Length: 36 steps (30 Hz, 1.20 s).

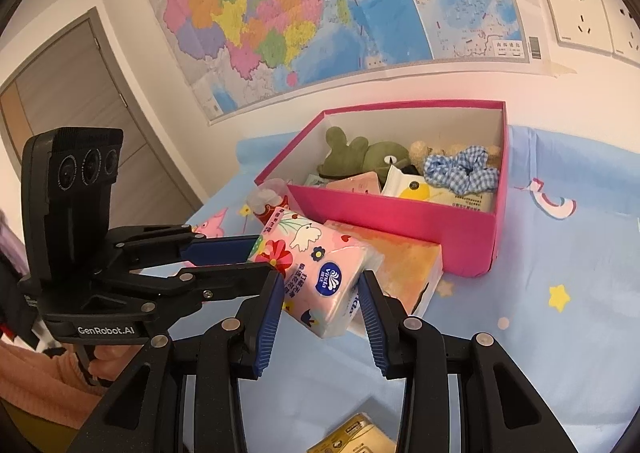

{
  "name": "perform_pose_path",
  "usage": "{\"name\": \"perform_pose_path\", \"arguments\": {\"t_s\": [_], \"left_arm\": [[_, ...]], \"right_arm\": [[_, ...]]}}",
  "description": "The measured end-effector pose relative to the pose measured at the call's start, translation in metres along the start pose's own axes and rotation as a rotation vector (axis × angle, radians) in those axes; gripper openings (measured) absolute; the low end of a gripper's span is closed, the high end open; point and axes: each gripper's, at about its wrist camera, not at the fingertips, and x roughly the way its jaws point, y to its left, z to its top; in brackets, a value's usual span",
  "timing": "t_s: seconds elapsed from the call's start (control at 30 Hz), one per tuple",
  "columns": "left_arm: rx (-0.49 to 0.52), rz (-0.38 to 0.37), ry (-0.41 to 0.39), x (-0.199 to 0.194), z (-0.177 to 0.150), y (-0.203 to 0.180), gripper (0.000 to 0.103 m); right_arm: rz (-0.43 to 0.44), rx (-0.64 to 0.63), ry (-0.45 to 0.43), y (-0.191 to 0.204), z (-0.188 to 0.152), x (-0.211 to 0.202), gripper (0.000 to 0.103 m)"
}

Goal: Organize soft objects
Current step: 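Lift the floral tissue pack with the right gripper over the pink box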

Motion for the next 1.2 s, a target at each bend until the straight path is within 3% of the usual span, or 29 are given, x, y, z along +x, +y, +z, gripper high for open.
{"name": "perform_pose_path", "arguments": {"t_s": [1.2], "left_arm": [[-0.002,0.005,-0.022,0.017,0.037,0.013,0.034]], "right_arm": [[-0.024,-0.029,-0.049,-0.01,0.029,0.006,0.039]]}}
